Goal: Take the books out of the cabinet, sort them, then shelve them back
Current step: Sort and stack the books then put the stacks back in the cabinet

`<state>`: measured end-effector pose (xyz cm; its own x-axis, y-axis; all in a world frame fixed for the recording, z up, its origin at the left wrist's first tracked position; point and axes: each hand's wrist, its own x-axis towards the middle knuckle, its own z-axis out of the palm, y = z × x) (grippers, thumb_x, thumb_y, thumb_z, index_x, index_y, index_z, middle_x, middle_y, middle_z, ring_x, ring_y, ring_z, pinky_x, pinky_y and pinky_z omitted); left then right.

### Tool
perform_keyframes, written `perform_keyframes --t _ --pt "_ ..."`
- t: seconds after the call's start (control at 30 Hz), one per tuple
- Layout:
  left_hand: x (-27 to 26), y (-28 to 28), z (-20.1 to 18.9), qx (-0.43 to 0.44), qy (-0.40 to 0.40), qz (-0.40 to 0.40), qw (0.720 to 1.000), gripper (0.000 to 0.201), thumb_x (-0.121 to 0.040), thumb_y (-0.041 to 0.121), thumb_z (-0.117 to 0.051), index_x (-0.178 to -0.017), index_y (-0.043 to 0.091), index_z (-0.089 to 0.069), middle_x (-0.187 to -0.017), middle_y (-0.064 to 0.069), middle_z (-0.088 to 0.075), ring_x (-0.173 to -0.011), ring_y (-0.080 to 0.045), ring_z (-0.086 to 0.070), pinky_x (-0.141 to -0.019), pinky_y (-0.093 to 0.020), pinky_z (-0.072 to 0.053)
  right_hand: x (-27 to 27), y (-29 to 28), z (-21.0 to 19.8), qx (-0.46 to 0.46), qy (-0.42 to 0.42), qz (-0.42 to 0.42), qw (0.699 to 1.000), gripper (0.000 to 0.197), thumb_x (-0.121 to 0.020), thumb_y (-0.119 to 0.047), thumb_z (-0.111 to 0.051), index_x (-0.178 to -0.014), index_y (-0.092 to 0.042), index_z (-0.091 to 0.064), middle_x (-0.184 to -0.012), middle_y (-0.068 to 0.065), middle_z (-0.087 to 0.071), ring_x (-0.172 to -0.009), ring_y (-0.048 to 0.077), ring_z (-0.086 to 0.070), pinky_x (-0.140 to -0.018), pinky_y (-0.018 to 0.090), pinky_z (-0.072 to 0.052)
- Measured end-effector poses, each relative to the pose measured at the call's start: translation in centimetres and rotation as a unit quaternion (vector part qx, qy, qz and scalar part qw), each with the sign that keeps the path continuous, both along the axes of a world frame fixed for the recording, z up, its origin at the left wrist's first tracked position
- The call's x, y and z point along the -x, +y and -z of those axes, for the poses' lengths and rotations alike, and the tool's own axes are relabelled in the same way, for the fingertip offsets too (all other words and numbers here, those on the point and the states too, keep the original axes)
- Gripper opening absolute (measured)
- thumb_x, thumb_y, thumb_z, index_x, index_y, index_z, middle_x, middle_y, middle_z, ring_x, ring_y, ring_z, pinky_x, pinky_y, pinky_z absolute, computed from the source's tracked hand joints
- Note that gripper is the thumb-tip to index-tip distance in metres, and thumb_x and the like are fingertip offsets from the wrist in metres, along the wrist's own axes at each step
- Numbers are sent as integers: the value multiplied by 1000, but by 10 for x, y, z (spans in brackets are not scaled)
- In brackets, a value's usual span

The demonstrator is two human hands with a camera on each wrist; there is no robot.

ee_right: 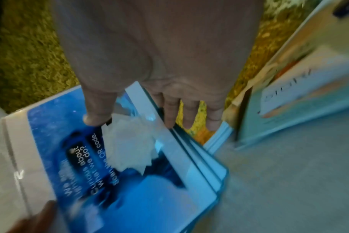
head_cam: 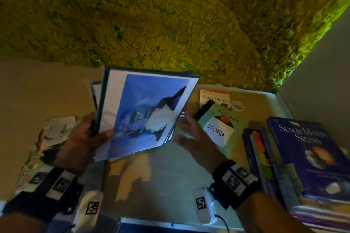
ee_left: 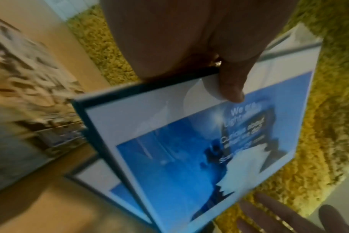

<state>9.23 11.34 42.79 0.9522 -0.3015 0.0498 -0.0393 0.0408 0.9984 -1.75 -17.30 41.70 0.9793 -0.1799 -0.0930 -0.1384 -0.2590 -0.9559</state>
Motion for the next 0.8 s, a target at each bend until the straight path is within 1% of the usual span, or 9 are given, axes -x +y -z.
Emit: perform_keyframes --t 0.1,0.17,0.23,0.3,0.37,0.43,0.57,0.63,0.8 --pt "10 5 13 -8 -2 1 1000 75 -62 44 -88 -128 17 -64 -121 -5 -73 -108 -23 -71 -91 -52 -57 -3 23 17 -29 -20 21 999 77 -78 -33 -73 -143 -41 -34 -139 -2 -54 -129 7 -54 -97 23 -49" --pt "14 7 23 -1 0 -10 1000 60 -53 44 -89 -111 33 -75 -108 10 -77 -100 -9 -71 -88 -44 -56 -8 27 24 6 -54 82 995 65 -76 -34 -77 -131 -45 -43 -139 -5 -48 -129 8 -50 -95 26 -47" --pt "16 4 32 12 -4 -19 1000 31 -70 19 -82 -95 37 -80 -92 19 -77 -85 3 -71 -80 -32 -57 -11 25 27 2 -55 123 991 73 -77 -32 -81 -136 -41 -40 -145 -6 -44 -133 12 -47 -101 33 -44" --pt "14 0 36 24 4 -22 999 41 -89 -14 -58 -118 12 -73 -106 7 -78 -93 -1 -72 -80 -22 -59 -14 22 30 -20 -34 87 995 80 -82 -27 -80 -145 -42 -33 -152 -12 -40 -139 11 -42 -111 38 -38" --pt "8 0 38 77 20 2 997 50 -91 -20 -43 -138 -4 -53 -133 -19 -64 -116 -28 -66 -92 -37 -58 -18 19 32 -9 -21 59 998 69 -87 -26 -75 -142 -44 -37 -150 -15 -48 -141 9 -42 -115 41 -36" --pt "-3 -2 41 100 17 15 995 52 -92 -11 -47 -139 9 -54 -139 -20 -59 -122 -41 -60 -96 -55 -54 -23 16 32 5 -28 87 996 55 -86 -34 -72 -135 -37 -46 -139 -11 -60 -134 13 -52 -113 49 -42" --pt "-7 -16 47 30 -4 -55 998 40 -94 2 -58 -120 32 -61 -124 -2 -70 -108 -20 -70 -89 -45 -59 -25 18 33 74 -11 98 992 41 -96 -24 -63 -134 -20 -47 -126 -4 -65 -115 17 -61 -105 42 -47" --pt "-12 -20 51 -31 -16 -91 995 24 -90 19 -65 -111 29 -58 -115 -9 -69 -104 -28 -69 -84 -50 -58 -22 16 36 89 -1 95 992 39 -98 -19 -60 -135 -18 -47 -127 -1 -64 -116 18 -61 -103 38 -47" --pt "-30 -12 61 -277 -17 -63 959 44 -82 48 -66 -119 26 -57 -109 -10 -67 -92 -36 -67 -81 -58 -55 -6 10 42 72 130 1 989 41 -95 -25 -65 -132 -19 -50 -119 6 -70 -107 23 -68 -87 39 -57"
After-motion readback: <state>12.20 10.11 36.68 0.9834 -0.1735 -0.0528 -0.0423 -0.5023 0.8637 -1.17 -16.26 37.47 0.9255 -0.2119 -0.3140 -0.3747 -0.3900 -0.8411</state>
